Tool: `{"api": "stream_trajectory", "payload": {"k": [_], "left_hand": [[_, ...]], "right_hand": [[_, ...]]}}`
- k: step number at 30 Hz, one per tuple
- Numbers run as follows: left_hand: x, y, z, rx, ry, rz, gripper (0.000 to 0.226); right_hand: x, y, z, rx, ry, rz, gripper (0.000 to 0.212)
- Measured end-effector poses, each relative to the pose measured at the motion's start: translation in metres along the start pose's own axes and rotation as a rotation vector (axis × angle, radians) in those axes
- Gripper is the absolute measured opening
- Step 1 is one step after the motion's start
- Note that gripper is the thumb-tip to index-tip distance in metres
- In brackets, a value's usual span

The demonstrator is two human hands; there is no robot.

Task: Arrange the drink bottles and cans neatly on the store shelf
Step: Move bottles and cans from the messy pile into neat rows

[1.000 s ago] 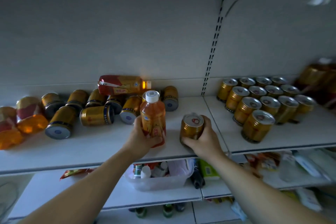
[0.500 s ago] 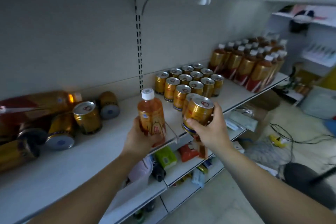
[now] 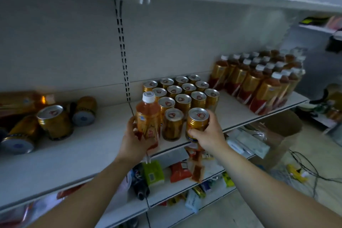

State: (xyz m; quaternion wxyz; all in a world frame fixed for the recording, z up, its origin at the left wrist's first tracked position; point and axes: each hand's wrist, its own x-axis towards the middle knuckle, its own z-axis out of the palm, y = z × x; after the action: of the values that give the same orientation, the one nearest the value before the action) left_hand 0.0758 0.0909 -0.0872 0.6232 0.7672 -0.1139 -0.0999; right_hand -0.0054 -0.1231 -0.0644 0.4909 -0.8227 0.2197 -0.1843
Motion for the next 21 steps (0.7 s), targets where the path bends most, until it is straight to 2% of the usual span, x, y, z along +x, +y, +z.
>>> {"api": "stream_trajectory", "payload": {"k": [3,7,9,11,14,21], "left_hand": [[0.000,-0.007,0.017,-0.069,0.084,-0.027,0.069],[-0.006,-0.003,0.032,-0.122,0.162,-0.069,0.082],[-0.007,0.005,0.035,-0.114,0.184,-0.077,0.086],[-0.006,0.010,0.037,-0.077,0.201,-0.083,0.079],[-0.004,0.019,0.039,0.020,0.197,-0.102,0.066],[-0.003,0.015,0.028,0.020,0.256,-0.066,0.059]], "right_hand": [[0.020,0.014,-0.005,-0.010,-0.131,-0.039,0.066],[0.047,0.032,-0.010,-0.040,-0.210,-0.075,0.071],[0.056,0.038,-0.010,-0.039,-0.242,-0.076,0.081],[0.060,0.040,-0.008,-0.034,-0.270,-0.105,0.088],[0.061,0.042,-0.004,-0.036,-0.278,-0.155,0.085],[0.059,0.043,0.001,-0.087,-0.263,-0.202,0.085]]}}
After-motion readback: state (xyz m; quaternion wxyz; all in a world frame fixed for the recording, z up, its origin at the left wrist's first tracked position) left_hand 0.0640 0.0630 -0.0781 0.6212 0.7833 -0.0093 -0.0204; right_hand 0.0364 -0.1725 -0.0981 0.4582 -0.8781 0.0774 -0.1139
